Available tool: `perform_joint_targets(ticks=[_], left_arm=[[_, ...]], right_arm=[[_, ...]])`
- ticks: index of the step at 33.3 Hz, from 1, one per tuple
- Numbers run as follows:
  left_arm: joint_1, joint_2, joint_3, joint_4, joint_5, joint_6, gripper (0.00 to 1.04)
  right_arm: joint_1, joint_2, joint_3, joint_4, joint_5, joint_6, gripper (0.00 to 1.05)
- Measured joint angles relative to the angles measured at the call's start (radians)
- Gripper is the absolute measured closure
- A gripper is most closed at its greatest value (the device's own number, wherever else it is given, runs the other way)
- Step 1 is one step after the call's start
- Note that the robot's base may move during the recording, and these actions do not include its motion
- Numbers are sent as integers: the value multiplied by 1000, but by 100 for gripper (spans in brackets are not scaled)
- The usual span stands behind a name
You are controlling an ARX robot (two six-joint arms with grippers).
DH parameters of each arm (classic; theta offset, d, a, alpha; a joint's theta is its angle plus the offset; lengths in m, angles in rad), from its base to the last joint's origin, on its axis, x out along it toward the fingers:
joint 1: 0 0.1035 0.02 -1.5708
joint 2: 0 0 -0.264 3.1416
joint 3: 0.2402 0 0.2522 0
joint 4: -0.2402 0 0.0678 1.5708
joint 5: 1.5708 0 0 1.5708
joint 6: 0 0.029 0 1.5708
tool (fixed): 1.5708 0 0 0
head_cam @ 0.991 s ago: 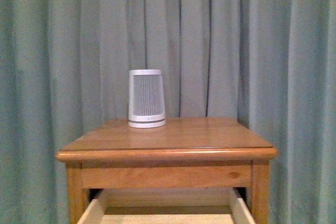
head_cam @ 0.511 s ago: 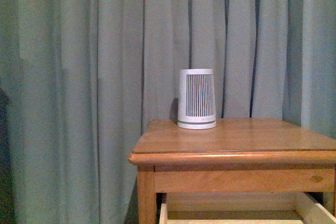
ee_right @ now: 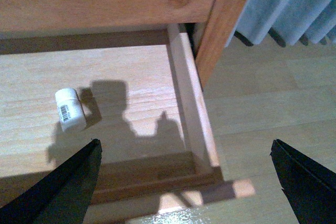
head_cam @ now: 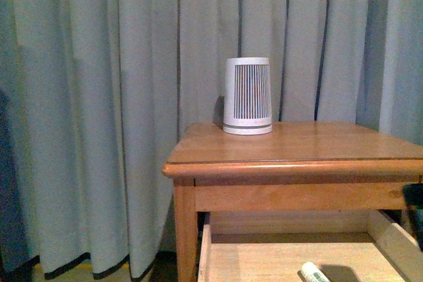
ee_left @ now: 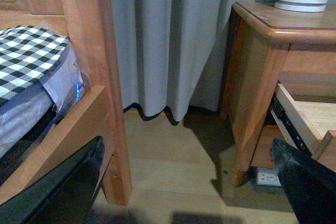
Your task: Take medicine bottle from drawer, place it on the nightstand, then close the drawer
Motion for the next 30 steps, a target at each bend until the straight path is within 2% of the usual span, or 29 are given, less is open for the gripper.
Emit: perform_joint_targets(ticks=[12,30], left_arm=[[0,0,0,0,0,0,7],[0,0,0,0,0,0,7]], right_arm=[[66,461,332,-36,-64,14,7],[113,793,567,-11,-117,25,7]])
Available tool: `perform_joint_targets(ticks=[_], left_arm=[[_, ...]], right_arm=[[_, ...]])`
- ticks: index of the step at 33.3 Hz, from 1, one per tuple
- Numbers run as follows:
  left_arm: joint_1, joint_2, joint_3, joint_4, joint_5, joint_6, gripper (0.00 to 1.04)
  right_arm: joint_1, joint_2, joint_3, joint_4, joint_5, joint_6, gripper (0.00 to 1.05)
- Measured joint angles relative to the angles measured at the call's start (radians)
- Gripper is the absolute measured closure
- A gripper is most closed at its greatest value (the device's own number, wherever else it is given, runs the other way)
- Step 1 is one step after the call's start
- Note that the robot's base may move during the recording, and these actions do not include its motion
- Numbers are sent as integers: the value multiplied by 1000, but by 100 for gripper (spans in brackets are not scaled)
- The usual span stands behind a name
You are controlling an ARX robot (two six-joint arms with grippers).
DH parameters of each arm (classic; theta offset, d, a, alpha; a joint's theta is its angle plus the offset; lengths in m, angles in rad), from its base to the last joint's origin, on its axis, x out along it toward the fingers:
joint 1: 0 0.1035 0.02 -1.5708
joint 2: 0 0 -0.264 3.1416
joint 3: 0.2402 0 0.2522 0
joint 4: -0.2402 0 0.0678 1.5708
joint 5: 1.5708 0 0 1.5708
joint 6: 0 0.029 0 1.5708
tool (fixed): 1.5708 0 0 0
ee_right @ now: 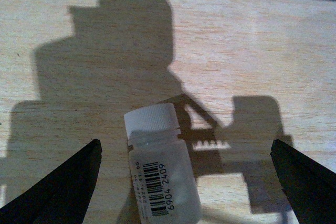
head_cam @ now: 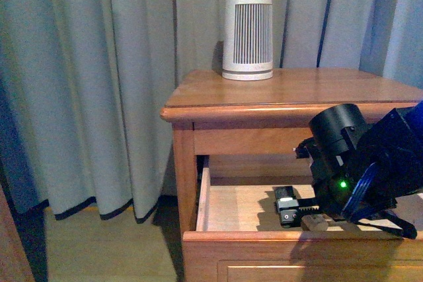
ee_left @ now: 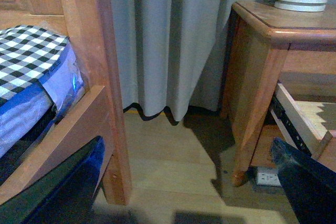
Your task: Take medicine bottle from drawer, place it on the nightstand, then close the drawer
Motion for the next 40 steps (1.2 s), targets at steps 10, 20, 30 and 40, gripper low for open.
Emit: perform_joint_targets(ticks=[10,20,30,40], left_arm=[[0,0,0,0,0,0,7],[0,0,0,0,0,0,7],[0,0,0,0,0,0,7],[0,0,0,0,0,0,7]], right_arm=[[23,43,25,4,-2,3,15],[23,46,25,32,-3,2,59],[22,-11,-30,40,3,2,75],[67,-231,-120,0,43,3,75]])
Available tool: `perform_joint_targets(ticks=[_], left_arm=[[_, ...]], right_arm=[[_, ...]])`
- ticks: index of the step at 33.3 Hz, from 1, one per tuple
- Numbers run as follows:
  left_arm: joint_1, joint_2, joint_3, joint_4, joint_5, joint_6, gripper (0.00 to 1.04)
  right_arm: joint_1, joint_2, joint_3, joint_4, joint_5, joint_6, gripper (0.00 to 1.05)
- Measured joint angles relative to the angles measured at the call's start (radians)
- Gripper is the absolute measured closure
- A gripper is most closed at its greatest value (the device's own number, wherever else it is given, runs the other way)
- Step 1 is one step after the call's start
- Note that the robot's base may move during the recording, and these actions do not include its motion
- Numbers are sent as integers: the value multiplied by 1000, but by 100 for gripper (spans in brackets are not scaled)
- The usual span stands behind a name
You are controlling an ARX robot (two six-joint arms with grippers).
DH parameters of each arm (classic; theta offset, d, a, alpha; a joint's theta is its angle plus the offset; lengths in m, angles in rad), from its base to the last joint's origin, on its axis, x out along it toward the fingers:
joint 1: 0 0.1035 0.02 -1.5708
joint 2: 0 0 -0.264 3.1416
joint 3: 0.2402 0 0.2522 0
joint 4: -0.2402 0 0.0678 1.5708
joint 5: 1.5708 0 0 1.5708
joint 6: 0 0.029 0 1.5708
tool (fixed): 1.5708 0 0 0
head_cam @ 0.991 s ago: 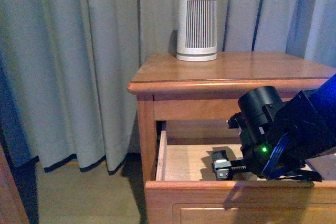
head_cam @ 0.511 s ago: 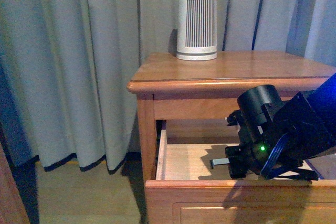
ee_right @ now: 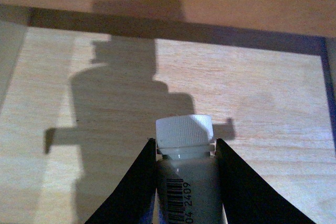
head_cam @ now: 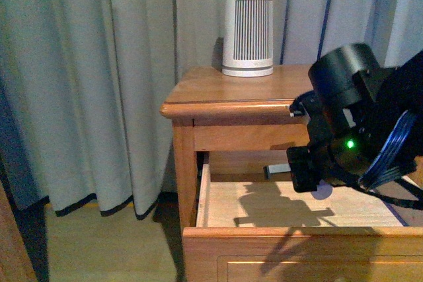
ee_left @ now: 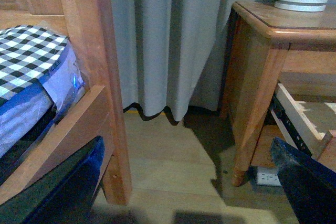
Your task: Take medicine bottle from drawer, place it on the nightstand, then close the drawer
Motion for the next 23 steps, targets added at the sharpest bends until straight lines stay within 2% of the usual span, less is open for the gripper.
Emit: perform_joint_targets(ticks=[8,11,15,23], left_arm=[[0,0,0,0,0,0,7],[0,0,0,0,0,0,7],[0,0,0,0,0,0,7],[0,0,0,0,0,0,7]], right_arm=[[93,-248,-108,-98,-9,45,75],[103,-329,-100,-103,3,37,75],[68,-372,-36,-91,34,-6,75],[-124,-229,295,-163,97,-62,75]])
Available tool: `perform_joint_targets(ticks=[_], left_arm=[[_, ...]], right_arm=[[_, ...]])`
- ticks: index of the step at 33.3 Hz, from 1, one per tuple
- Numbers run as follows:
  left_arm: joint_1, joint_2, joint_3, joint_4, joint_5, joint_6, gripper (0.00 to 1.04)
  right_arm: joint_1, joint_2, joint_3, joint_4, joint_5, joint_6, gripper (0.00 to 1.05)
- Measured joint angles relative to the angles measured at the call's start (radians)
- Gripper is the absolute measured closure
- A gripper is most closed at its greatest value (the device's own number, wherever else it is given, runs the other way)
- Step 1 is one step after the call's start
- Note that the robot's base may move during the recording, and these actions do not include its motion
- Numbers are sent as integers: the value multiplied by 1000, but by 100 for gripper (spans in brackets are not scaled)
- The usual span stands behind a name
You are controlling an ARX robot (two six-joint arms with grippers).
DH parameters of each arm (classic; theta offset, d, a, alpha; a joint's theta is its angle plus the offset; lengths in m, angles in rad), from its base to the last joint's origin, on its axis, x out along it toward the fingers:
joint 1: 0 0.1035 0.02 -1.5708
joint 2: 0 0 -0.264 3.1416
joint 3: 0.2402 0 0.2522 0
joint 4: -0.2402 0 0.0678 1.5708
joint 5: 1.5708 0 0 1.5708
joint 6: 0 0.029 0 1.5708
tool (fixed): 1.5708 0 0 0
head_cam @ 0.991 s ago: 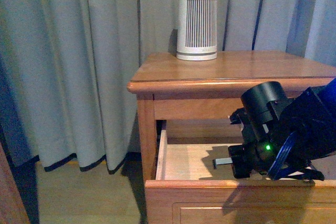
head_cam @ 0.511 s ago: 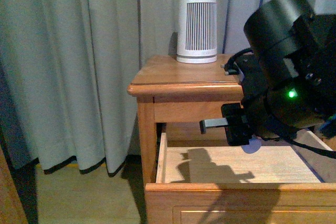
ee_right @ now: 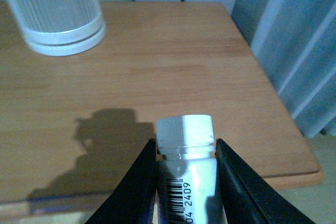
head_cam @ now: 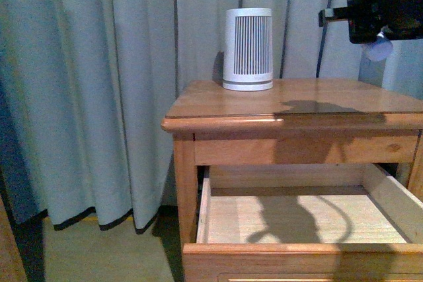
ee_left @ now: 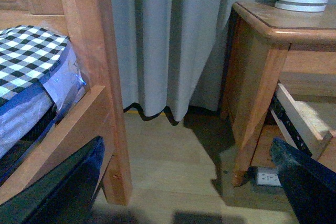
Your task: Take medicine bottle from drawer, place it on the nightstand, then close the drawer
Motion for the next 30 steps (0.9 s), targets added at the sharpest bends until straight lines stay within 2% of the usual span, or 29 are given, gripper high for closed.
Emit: perform_joint_targets(ticks=[8,18,24,30], left_arm=[[0,0,0,0,0,0,7],[0,0,0,0,0,0,7],[0,0,0,0,0,0,7],[0,0,0,0,0,0,7]], right_arm=[[-102,232,236,-58,16,51,75],[-116,378,354,-106,47,83,75],[-116,387,354,-81,55,85,51],[-118,359,331,4,49,108,18]])
